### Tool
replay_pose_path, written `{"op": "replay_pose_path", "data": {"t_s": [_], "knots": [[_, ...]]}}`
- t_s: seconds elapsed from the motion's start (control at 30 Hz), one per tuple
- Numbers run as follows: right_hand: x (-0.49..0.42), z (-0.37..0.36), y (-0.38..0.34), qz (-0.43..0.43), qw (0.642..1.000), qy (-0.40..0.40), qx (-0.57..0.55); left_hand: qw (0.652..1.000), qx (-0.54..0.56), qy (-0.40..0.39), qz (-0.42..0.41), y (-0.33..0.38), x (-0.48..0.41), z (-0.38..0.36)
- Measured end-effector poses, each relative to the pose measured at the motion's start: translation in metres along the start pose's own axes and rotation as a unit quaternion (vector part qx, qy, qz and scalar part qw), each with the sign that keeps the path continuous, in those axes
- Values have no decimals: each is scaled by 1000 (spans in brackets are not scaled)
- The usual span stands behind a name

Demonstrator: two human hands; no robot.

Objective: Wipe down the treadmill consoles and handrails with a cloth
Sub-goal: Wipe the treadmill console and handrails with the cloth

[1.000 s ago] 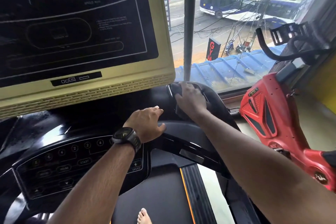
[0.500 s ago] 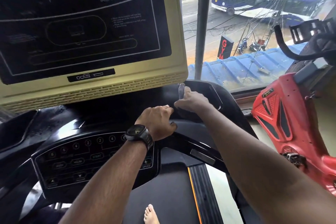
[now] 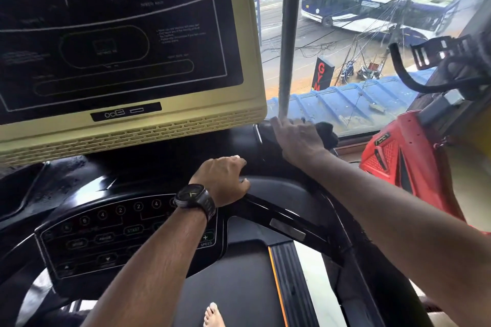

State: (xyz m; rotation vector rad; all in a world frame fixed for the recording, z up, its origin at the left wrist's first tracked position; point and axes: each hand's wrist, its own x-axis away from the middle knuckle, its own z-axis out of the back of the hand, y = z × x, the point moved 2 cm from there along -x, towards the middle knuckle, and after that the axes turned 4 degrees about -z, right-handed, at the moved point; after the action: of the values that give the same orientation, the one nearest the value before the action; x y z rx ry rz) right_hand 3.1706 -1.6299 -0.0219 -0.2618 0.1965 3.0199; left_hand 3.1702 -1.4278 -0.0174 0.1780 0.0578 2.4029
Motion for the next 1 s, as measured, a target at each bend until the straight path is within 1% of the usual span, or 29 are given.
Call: {"op": "replay_pose_path", "data": {"t_s": [0.1, 0.23, 0.3, 0.37, 0.47, 0.63, 0.73, 0.9, 1.0], "knots": [[-15, -12, 5, 34, 999, 3, 28, 1000, -1, 5, -6, 0, -1, 0], [-20, -32, -1, 80, 997, 7, 20, 1000, -5, 8, -8, -1, -1, 0], [-23, -34, 0, 89, 996, -6, -10, 1000, -5, 9, -9, -1, -1, -1], [-23, -29, 4, 92, 994, -37, -43, 1000, -8, 9, -10, -1, -1, -2], [-20, -27, 9, 103, 990, -78, -53, 1000, -13, 12, -13, -2, -2, -3], [-23, -33, 6, 160, 976, -143, 43, 1000, -1, 17, -13, -3, -2, -4], [-30, -32, -1, 171, 965, -174, 90, 1000, 0, 23, -14, -2, -2, -5], [-34, -29, -3, 181, 952, -215, 125, 1000, 6, 24, -15, -3, -1, -4], [-34, -22, -4, 183, 935, -248, 175, 1000, 10, 22, -12, -5, -1, -4]]}}
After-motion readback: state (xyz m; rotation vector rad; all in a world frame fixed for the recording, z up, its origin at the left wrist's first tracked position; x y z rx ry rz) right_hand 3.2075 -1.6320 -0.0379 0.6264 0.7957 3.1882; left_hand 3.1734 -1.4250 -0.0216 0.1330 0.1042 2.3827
